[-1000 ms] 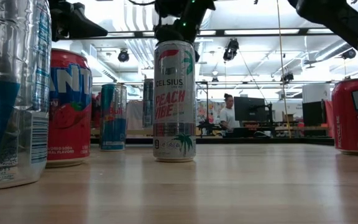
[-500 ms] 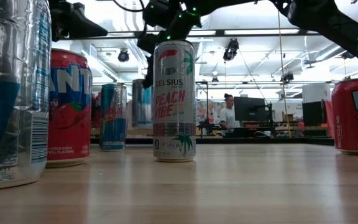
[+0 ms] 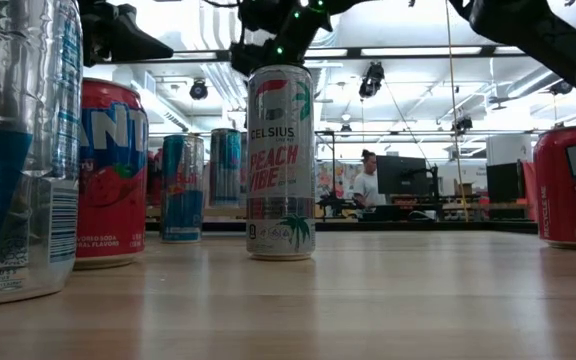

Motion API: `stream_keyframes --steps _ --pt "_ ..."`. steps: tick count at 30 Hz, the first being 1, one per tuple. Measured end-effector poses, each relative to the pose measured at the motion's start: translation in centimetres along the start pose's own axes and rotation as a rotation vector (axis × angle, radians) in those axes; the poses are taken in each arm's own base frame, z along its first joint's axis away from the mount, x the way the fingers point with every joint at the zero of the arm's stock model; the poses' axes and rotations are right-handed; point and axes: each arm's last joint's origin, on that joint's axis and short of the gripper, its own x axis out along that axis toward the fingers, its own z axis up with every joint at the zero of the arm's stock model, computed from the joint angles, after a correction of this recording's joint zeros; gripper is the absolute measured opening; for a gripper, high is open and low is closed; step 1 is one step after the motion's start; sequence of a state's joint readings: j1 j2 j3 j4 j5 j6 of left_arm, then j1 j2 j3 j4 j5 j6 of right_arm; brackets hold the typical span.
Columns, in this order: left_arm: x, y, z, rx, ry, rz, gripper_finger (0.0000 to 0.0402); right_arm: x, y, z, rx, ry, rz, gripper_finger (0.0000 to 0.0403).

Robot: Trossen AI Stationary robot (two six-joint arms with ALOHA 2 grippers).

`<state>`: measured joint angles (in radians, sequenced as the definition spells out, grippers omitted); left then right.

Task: Place canned beverage on shelf
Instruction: Put the blue soda can on the shelf

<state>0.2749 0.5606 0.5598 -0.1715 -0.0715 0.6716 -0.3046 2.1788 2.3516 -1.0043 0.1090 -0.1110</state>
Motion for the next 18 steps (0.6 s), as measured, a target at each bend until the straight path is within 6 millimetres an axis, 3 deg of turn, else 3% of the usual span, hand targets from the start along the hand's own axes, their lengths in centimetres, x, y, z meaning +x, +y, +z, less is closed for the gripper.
stream_keyframes --steps 6,18 --pt "0.0 0.0 0.0 0.0 0.0 0.0 0.0 1.5 -1.6 -0.1 0.051 -0.007 -0.046 0.0013" --pt "0.0 0.0 0.0 0.0 0.0 0.0 0.0 1.8 0.1 0.2 0.049 -0.037 0.033 0.0013"
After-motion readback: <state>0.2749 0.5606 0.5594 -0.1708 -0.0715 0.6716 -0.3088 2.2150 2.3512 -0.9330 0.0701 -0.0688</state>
